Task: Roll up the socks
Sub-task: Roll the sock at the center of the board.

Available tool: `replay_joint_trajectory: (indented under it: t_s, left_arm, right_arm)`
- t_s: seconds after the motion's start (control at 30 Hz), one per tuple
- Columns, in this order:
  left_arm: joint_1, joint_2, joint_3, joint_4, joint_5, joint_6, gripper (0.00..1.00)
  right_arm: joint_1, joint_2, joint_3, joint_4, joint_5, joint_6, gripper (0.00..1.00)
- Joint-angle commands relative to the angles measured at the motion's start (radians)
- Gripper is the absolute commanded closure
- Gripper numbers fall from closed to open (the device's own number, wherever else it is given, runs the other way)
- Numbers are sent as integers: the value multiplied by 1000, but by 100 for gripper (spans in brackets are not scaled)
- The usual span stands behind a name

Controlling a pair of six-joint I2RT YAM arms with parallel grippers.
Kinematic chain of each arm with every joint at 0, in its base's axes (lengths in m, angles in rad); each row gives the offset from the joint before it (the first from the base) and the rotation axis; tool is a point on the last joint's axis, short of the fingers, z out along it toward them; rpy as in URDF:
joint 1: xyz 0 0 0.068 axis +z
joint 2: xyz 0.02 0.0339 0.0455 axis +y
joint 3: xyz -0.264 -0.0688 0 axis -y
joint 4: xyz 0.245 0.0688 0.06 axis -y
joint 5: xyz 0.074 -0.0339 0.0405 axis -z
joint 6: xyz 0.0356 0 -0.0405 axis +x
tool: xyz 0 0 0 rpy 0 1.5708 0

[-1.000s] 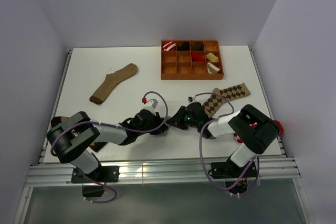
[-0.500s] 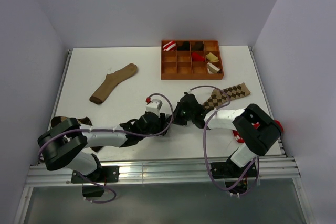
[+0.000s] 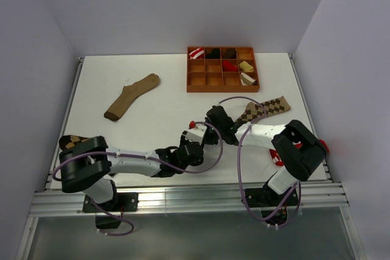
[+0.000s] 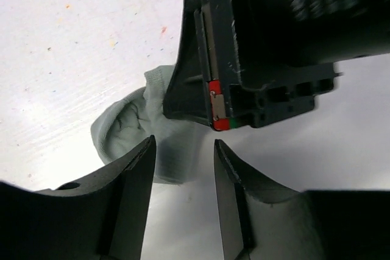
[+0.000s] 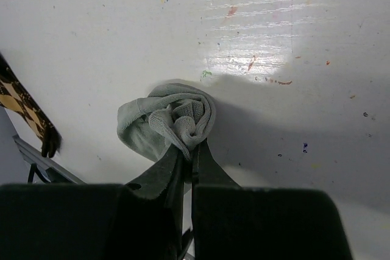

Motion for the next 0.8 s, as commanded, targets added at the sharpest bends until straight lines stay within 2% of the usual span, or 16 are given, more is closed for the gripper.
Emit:
replay_joint_trajectory:
  t_s: [0.0, 0.13, 0.23, 0.27, 0.37, 0.43, 0.47, 0.53, 0.57, 0.77]
  left_arm:
    - [-13, 65, 41, 7, -79, 55, 53]
    - [-15, 136, 54, 12, -76, 50, 57]
    - [-19, 172, 58, 12, -65, 42, 66]
    - [-23, 186, 60, 7, -65, 38, 72]
    - [-26, 203, 61, 1, -63, 20, 80]
    - [-26, 200, 51, -2, -63, -3, 95]
    - [-26, 188, 45, 2, -60, -14, 99]
    - [-21, 168, 19, 18, -39, -43, 99]
    - [-9, 144, 9, 21, -27, -59, 99]
    - [86, 16, -116, 108, 172, -180, 99]
  right_arm:
    - [10, 1, 42, -22, 4, -15, 100]
    - [10, 6, 45, -22, -2, -18, 100]
    - [11, 7, 45, -22, -4, -18, 100]
    - [11, 7, 43, -22, -5, -18, 100]
    - [11, 7, 34, -2, -16, -17, 100]
    - [11, -6, 19, 26, -33, -7, 100]
    - [10, -13, 1, 59, -37, -4, 97]
    - [10, -40, -21, 99, -45, 9, 91]
    - [8, -51, -45, 140, -45, 13, 84]
    - [-10, -178, -153, 292, -10, 59, 55]
